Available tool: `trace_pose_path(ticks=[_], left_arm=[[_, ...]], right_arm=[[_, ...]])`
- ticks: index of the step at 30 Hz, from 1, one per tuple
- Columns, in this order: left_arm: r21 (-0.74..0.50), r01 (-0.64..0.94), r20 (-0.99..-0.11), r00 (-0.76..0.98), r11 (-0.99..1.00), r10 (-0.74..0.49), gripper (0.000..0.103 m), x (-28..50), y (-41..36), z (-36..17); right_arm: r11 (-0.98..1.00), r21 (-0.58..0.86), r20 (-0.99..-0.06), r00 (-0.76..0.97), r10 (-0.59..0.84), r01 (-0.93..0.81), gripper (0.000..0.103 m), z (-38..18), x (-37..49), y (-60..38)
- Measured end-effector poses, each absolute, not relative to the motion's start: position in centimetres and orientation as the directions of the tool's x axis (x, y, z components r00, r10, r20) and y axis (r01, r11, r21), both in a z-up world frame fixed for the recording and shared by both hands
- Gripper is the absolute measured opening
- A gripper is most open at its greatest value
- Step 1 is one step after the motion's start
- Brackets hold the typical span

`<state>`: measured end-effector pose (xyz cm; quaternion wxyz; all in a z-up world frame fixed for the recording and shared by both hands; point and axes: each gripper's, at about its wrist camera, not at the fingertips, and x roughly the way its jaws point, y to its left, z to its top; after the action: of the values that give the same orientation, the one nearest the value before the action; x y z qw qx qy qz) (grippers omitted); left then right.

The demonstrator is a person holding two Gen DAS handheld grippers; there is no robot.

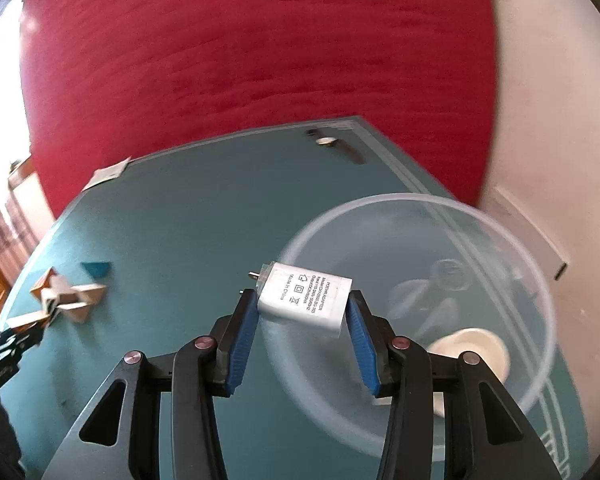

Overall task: Organize rigid objects
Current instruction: 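Lower the white box into the basin with the right gripper while the left carries the orange cube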

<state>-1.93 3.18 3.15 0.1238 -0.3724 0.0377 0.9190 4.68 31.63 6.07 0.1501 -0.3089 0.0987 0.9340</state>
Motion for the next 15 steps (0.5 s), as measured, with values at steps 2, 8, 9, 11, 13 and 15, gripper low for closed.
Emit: trace_pose_path(ticks=[2,8,9,11,13,15], left_arm=[[-0.024,-0.266,-0.694,-0.69,-0.964,0.207,0.032,-1.8,3.7,3.3],[-0.028,-0.291,-0.695,-0.682,-0.956,0.228,0.032,-1.6,5.0,3.6],[-0.028,-0.297,-0.696,-0.679,-0.955,0.232,0.032,-1.6,5.4,3.6],[-0.029,-0.306,-0.698,-0.676,-0.951,0.239,0.032,-1.5,5.9,3.6],[-0.027,-0.32,-0.698,-0.672,-0.947,0.247,0.032,-1.6,6.5,3.7],[-0.024,-0.337,-0.697,-0.669,-0.941,0.257,0.032,-1.5,7.3,3.8]], right_arm=[[-0.922,0.088,-0.605,-0.755,0.252,-0.378,0.046,6.0,5.1,32.9],[-0.879,0.098,-0.605,-0.729,0.32,-0.466,0.046,5.8,6.3,36.5],[-0.872,0.1,-0.605,-0.725,0.329,-0.479,0.046,5.8,6.4,37.0],[-0.86,0.106,-0.608,-0.717,0.34,-0.498,0.047,5.6,6.9,38.1],[-0.851,0.112,-0.61,-0.711,0.349,-0.513,0.047,5.5,7.2,39.0],[-0.838,0.112,-0.608,-0.704,0.366,-0.533,0.047,5.4,7.9,39.9]])
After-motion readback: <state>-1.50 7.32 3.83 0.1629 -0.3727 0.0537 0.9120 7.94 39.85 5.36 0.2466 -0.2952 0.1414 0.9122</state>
